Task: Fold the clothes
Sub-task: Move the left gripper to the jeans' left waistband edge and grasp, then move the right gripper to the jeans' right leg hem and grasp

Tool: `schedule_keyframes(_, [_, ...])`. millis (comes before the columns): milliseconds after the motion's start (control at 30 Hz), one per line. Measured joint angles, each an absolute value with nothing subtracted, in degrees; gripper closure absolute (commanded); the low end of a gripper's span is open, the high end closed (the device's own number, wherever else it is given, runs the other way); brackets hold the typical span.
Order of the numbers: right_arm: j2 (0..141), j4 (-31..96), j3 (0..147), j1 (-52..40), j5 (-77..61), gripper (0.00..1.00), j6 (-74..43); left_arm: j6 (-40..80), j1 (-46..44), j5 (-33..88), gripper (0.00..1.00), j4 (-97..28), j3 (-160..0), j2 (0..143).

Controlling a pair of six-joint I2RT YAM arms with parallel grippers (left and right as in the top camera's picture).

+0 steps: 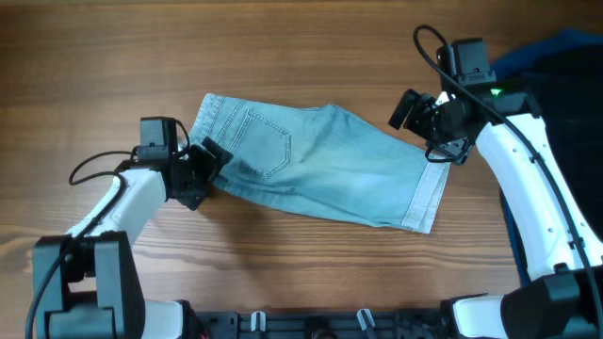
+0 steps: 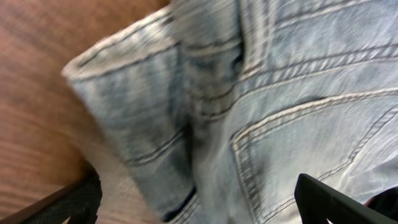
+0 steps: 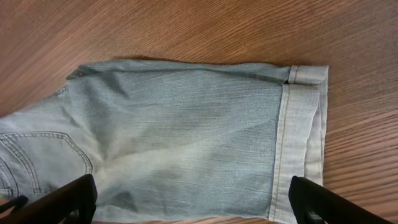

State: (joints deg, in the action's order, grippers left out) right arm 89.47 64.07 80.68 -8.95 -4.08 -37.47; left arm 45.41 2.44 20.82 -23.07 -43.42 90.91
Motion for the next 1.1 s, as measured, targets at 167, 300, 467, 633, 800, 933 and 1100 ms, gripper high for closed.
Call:
schedule_keyframes(167, [89.5, 64.1, 80.7, -9.0, -4.1, 0.00, -37.5, 46.1, 3.1, 21.2, 0.06, -18.6, -44.8, 93.4])
schedule_keyframes(300, [89.5, 64.2, 80.7, -9.0, -4.1, 0.00, -37.5, 47.1, 4.1, 21.3, 0.20, -17.7, -45.1, 94.3])
schedule_keyframes(467, [89.5, 64.3, 80.7, -9.0, -4.1, 0.01, -37.5, 47.4, 4.7, 19.1, 0.44, -17.6, -45.2, 95.3])
schedule_keyframes(633, [89.5, 65.3, 80.7, -9.0, -4.1, 0.00, -37.5, 47.7, 4.8, 17.6, 0.67, -17.5, -45.1, 95.7])
schedule_keyframes(800, [89.5, 65.3, 80.7, -9.0, -4.1, 0.00, -37.5, 47.6, 4.9, 17.2, 0.96, -15.3, -44.4, 96.5])
schedule_keyframes(933, [89.5, 65.0, 80.7, -9.0, -7.6, 0.01, -37.5, 48.2, 5.0, 17.2, 0.96, -12.3, -44.2, 96.8])
schedule_keyframes(1100, [89.5, 65.4, 80.7, -9.0, -11.4, 0.00, -37.5, 53.0, 10.3, 18.0, 0.96, -9.8, -44.0, 97.3])
